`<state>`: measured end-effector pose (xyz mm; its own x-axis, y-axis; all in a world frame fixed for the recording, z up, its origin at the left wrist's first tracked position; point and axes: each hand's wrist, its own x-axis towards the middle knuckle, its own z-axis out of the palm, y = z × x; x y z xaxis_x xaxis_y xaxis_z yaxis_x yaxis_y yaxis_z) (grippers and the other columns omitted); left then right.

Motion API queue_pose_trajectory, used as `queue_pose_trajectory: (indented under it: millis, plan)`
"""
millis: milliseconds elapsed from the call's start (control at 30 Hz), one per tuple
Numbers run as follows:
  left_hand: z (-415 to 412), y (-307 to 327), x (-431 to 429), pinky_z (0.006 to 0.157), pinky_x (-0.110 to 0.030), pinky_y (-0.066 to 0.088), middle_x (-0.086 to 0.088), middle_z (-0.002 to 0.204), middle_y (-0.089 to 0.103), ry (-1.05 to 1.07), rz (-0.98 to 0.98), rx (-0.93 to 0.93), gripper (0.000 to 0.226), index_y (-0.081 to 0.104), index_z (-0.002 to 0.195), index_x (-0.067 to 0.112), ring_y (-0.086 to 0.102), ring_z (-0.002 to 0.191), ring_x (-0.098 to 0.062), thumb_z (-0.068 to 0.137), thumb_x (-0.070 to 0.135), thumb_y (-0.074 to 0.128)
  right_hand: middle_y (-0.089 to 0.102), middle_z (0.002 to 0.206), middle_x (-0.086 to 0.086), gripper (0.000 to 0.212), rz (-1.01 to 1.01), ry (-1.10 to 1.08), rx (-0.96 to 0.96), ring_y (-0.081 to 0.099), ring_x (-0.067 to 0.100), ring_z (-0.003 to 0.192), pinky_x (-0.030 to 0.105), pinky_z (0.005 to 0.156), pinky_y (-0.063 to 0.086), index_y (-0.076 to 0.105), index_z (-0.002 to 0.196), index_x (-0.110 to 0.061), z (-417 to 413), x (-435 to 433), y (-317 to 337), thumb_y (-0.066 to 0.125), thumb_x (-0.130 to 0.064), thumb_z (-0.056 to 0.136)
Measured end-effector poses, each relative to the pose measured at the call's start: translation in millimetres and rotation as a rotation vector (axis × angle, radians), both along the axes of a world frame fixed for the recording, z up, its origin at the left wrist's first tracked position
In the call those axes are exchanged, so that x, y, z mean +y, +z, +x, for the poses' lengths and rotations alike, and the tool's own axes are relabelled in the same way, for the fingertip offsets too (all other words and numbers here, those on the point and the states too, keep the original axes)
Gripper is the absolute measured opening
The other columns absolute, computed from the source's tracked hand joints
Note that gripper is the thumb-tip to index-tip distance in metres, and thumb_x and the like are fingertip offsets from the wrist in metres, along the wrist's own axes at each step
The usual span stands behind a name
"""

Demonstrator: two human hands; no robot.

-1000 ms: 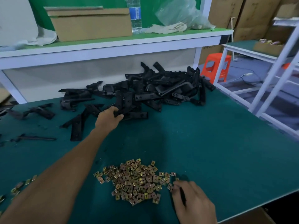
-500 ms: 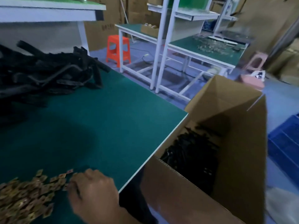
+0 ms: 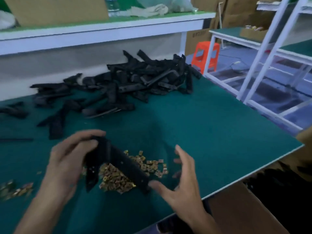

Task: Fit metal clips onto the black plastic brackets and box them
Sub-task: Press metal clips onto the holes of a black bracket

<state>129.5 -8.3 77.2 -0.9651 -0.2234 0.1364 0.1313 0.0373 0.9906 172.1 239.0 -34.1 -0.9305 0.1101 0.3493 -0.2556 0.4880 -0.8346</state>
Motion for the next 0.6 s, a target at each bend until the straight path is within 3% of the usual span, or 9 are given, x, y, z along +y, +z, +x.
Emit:
queue_pose_trajectory:
  millis: [67,100,200,267,333,433,533,600]
  plan:
    - [14.1,0.0,17.4,0.067,-0.028,0.047,-0.005,0.085,0.073,-0.100,-0.095,-0.014,0.038,0.080,0.086,0.021,0.063,0.078,-0.018,0.092,-0.007,0.055,0.025,0.155,-0.024,0.101,0.133,0.032,0.075,0.029,0.004,0.143,0.026,0.113,0.029,0.022,0.154,-0.050,-0.4,-1.7,0.5,0.067,-0.085,0.070]
    - [18.0,-2.8,23.7,0.067,-0.025,0.048,-0.002,0.084,0.074,-0.149,-0.121,-0.023,0.039,0.080,0.085,0.024,0.064,0.078,-0.014,0.092,-0.007,0.058,0.032,0.154,-0.018,0.097,0.225,0.041,0.116,0.031,0.005,0.141,0.024,0.113,0.025,0.033,0.153,-0.043,-2.0,-4.1,2.2,0.065,-0.086,0.072]
    - [13.5,-13.7,31.6,0.072,-0.015,0.049,0.005,0.089,0.075,-0.193,-0.176,-0.013,0.021,0.079,0.090,0.030,0.066,0.083,-0.005,0.089,0.013,0.067,0.063,0.125,-0.009,0.073,0.362,0.083,0.176,0.059,0.015,0.114,0.027,0.096,0.038,0.064,0.132,-0.025,-5.6,-15.5,7.5,0.062,-0.077,0.081]
    - [8.1,-18.8,36.7,0.081,-0.017,0.051,0.008,0.100,0.076,-0.255,-0.154,-0.021,0.020,0.078,0.102,0.033,0.068,0.095,-0.005,0.088,0.038,0.064,0.071,0.110,-0.006,0.057,0.356,0.050,0.142,0.068,0.020,0.097,0.030,0.082,0.049,0.067,0.129,-0.021,-6.0,-24.0,7.9,0.068,-0.060,0.087]
    - [-5.6,-30.0,40.0,0.085,-0.028,0.057,0.006,0.103,0.076,-0.273,-0.165,-0.059,0.030,0.074,0.113,0.035,0.070,0.100,-0.011,0.096,0.049,0.055,0.070,0.108,-0.004,0.052,0.266,-0.031,0.052,0.069,0.021,0.094,0.035,0.072,0.055,0.062,0.136,-0.020,-4.7,-26.7,6.4,0.071,-0.046,0.091]
    - [-33.0,-53.9,46.1,0.086,-0.030,0.055,0.009,0.099,0.075,-0.162,-0.590,-0.052,0.022,0.074,0.111,0.031,0.068,0.093,-0.009,0.102,0.036,0.054,0.065,0.110,-0.006,0.061,0.133,-0.102,-0.015,0.064,0.015,0.096,0.036,0.071,0.053,0.058,0.140,-0.023,-1.9,-24.3,3.4,0.062,-0.053,0.087]
    - [-52.7,-73.3,58.9,0.090,-0.032,0.046,-0.004,0.111,0.069,-0.234,-1.110,-0.100,0.025,0.071,0.118,0.021,0.059,0.105,-0.022,0.099,0.024,0.056,0.061,0.113,-0.011,0.068,0.081,-0.121,-0.099,0.058,0.008,0.102,0.029,0.077,0.048,0.055,0.142,-0.028,-2.5,-22.4,3.5,0.053,-0.064,0.085]
    - [-58.2,-76.1,66.2,0.089,-0.036,0.044,-0.009,0.111,0.067,-0.288,-1.164,-0.193,0.024,0.068,0.115,0.016,0.058,0.107,-0.029,0.095,0.020,0.057,0.058,0.116,-0.016,0.070,0.064,-0.127,-0.132,0.054,0.006,0.109,0.027,0.083,0.045,0.054,0.143,-0.027,-2.9,-22.0,3.3,0.053,-0.064,0.083]
